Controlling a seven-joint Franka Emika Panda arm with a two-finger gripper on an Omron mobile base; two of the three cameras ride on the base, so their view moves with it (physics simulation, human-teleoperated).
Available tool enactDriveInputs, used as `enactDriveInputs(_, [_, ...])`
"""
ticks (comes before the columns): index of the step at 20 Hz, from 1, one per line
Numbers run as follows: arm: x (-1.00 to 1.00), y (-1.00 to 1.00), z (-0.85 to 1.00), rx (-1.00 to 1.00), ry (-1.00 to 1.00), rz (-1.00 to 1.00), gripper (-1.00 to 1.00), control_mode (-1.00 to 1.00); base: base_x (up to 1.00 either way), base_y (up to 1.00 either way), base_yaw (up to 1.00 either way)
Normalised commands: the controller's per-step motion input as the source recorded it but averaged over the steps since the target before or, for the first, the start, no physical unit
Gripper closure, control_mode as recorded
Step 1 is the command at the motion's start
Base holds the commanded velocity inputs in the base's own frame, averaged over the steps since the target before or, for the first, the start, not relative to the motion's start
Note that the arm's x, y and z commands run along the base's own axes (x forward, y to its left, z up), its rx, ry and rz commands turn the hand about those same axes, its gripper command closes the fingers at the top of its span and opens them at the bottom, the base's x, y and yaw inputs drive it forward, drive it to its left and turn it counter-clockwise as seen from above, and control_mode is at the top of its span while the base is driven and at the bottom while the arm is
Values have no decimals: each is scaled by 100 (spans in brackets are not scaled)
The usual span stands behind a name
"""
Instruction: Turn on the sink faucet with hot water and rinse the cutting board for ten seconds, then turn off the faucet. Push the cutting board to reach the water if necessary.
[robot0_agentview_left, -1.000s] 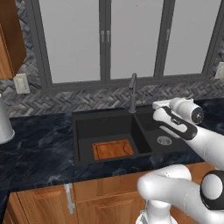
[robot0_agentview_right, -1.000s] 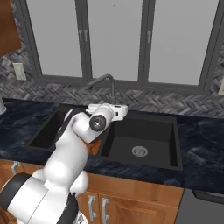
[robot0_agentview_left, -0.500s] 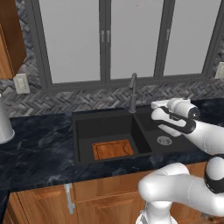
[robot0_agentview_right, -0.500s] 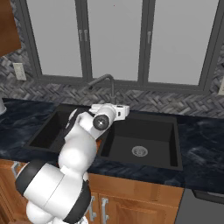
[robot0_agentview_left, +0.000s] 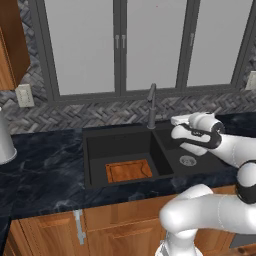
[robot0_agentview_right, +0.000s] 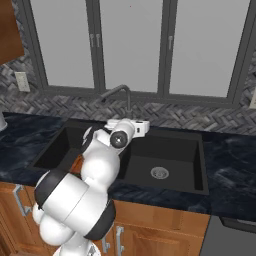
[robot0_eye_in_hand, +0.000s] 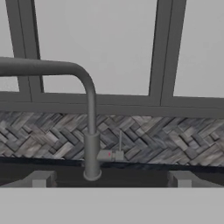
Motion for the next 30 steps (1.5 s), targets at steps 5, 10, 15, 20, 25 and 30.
enactDriveInputs(5, [21, 0, -13, 0, 0, 0, -100, -100, 0, 0, 0])
enactDriveInputs(10, [20, 0, -10, 0, 0, 0, -100, -100, 0, 0, 0])
enactDriveInputs(15, [19, 0, -8, 0, 0, 0, -100, -100, 0, 0, 0])
enactDriveInputs(20, [15, 0, -7, 0, 0, 0, -100, -100, 0, 0, 0])
enactDriveInputs(25, [13, 0, -8, 0, 0, 0, -100, -100, 0, 0, 0])
enactDriveInputs(30, [16, 0, -9, 0, 0, 0, -100, -100, 0, 0, 0])
